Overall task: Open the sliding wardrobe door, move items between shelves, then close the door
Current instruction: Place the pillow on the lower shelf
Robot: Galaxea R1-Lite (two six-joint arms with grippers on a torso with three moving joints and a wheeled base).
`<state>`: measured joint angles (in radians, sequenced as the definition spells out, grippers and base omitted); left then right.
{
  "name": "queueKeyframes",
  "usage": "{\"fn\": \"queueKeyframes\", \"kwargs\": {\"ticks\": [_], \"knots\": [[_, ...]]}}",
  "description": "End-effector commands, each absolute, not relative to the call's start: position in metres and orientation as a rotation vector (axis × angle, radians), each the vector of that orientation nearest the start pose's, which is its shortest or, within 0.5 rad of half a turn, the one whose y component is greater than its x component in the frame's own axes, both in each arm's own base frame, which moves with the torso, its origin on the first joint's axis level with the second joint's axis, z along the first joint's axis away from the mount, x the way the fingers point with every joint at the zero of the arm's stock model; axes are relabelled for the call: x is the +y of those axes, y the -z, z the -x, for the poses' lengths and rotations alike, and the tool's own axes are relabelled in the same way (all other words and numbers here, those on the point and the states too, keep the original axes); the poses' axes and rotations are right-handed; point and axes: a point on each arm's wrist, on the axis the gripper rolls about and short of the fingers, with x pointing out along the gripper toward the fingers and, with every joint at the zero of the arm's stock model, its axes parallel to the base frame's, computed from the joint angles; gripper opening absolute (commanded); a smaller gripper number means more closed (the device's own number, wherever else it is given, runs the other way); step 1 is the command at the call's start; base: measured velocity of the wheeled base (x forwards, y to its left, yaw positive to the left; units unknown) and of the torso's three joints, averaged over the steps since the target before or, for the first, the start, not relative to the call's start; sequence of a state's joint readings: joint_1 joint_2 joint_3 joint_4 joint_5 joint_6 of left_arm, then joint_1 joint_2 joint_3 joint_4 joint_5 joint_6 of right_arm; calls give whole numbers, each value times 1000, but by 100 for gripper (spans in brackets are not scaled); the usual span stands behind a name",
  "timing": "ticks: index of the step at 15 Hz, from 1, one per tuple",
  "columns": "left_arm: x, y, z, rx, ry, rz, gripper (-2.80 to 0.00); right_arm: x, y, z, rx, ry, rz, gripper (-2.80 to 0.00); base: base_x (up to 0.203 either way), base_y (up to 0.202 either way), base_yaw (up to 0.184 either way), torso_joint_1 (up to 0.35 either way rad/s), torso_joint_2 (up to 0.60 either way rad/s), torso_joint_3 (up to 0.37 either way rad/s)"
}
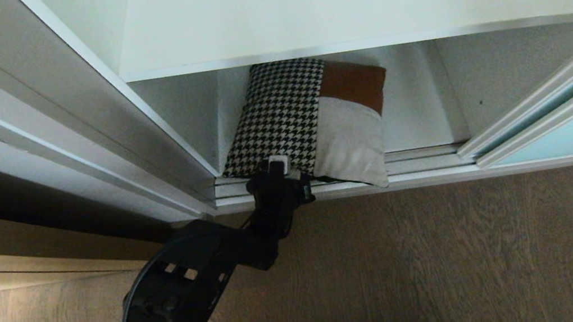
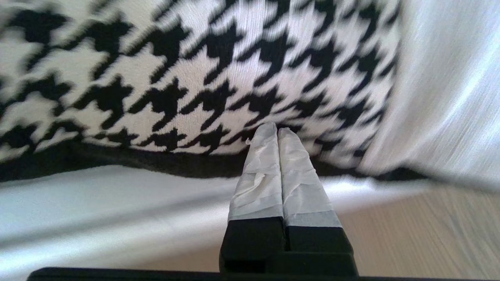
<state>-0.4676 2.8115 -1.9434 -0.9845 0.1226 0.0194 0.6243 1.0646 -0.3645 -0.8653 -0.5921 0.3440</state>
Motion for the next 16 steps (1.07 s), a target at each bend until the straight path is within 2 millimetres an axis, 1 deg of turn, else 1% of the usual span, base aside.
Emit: {"fn": "queueKeyframes", "kwargs": {"ticks": [1, 4, 7, 8, 9, 12, 13, 14, 16], "knots": [[-240, -29, -501, -176, 325, 13, -280, 69, -223, -117, -126, -52, -438, -280, 0, 0, 0, 0, 0, 0], [-236, -33, -500, -276, 308, -18, -280, 68, -221, -116, -124, -55, -438, -280, 0, 0, 0, 0, 0, 0], [-238, -28, -498, -309, 304, -35, -280, 67, -222, -114, -131, -56, -440, -280, 0, 0, 0, 0, 0, 0], [-238, -36, -497, -342, 298, -22, -280, 66, -222, -113, -132, -56, -442, -280, 0, 0, 0, 0, 0, 0], [-237, -48, -496, -368, 292, -10, -280, 65, -223, -111, -140, -57, -444, -280, 0, 0, 0, 0, 0, 0], [-236, -108, -485, -439, 231, 44, -280, 65, -225, -110, -145, -68, -439, -280, 0, 0, 0, 0, 0, 0], [-236, -131, -477, -460, 209, 61, -280, 66, -228, -111, -151, -74, -443, -280, 0, 0, 0, 0, 0, 0], [-234, -150, -467, -458, 200, 67, -280, 67, -229, -111, -151, -76, -439, -280, 0, 0, 0, 0, 0, 0], [-227, -186, -440, -427, 205, 66, -280, 67, -231, -111, -156, -103, -426, -280, 0, 0, 0, 0, 0, 0]]}}
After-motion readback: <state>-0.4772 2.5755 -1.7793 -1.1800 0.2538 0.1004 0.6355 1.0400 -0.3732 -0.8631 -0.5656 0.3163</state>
